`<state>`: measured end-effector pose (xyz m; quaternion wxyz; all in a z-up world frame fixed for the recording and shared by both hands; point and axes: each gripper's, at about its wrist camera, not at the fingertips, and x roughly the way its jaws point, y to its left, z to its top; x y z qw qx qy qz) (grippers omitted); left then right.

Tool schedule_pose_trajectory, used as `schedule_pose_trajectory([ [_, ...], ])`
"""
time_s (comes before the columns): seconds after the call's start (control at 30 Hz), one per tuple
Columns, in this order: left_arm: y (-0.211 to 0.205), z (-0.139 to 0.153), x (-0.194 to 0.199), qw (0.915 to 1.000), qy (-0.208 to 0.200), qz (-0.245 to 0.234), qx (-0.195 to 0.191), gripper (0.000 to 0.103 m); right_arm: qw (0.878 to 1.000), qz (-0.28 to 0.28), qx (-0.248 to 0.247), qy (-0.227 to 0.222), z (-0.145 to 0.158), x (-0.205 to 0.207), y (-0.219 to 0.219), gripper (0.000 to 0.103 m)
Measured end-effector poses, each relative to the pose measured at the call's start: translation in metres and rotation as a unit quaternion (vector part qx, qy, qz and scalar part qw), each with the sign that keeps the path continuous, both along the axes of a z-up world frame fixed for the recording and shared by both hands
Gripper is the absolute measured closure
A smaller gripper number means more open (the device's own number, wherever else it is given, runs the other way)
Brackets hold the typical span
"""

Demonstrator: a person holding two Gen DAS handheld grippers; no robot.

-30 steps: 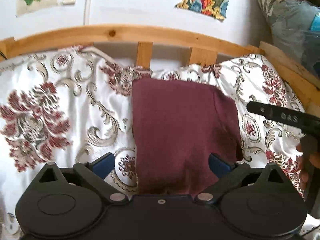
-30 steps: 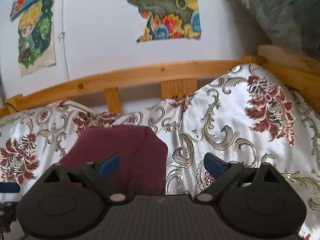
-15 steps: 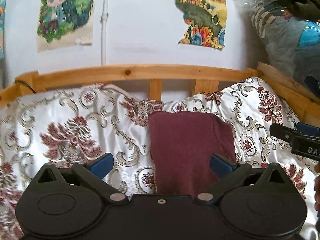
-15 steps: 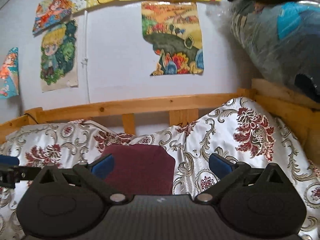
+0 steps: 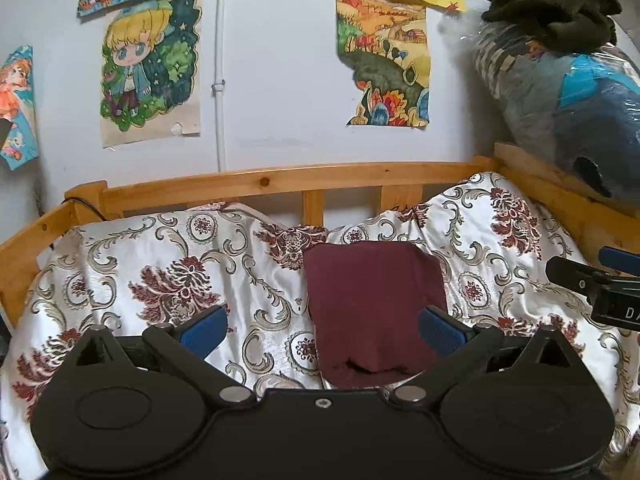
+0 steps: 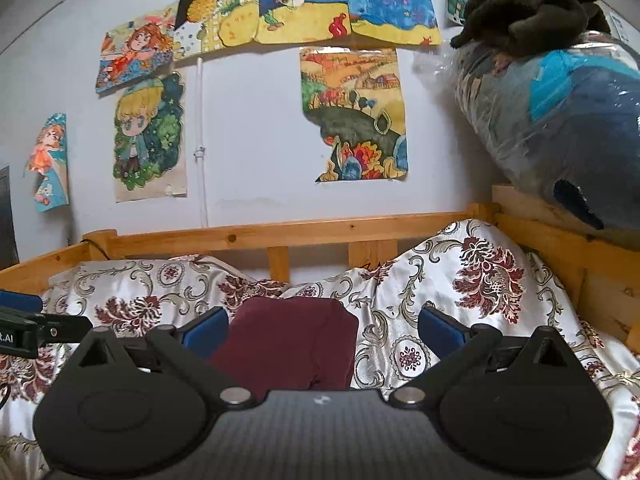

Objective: Fold small clothes
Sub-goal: 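Open both grippers and lift them away from the folded sweater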

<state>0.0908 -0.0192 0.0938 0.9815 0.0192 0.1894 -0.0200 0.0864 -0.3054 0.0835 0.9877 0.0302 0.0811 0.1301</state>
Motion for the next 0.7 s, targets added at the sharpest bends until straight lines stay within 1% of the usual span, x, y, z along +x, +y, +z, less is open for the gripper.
schedule_pose_trajectory([
  [0.23, 0.003, -0.009, -0.036, 1.0, 0.001, -0.007, 0.006, 0.001, 1.0, 0.002, -0.003, -0.002, -0.009, -0.041, 0.001, 0.0],
  [0.43, 0.011, -0.026, -0.055, 0.9999, 0.0, 0.003, -0.012, 0.001, 1.0, -0.007, -0.012, 0.005, -0.028, -0.067, 0.007, 0.0],
  [0.53, 0.012, -0.039, -0.061, 0.9998, 0.01, 0.004, -0.018, 0.001, 1.0, -0.007, -0.018, 0.011, -0.039, -0.076, 0.011, 0.0],
  [0.6, 0.014, -0.049, -0.063, 0.9997, 0.018, 0.004, -0.019, 0.001, 0.999, -0.012, -0.02, 0.024, -0.047, -0.079, 0.013, 0.0],
  [0.7, 0.017, -0.065, -0.063, 0.9994, 0.027, 0.012, -0.02, 0.001, 0.998, -0.022, -0.006, 0.05, -0.058, -0.079, 0.012, 0.0],
])
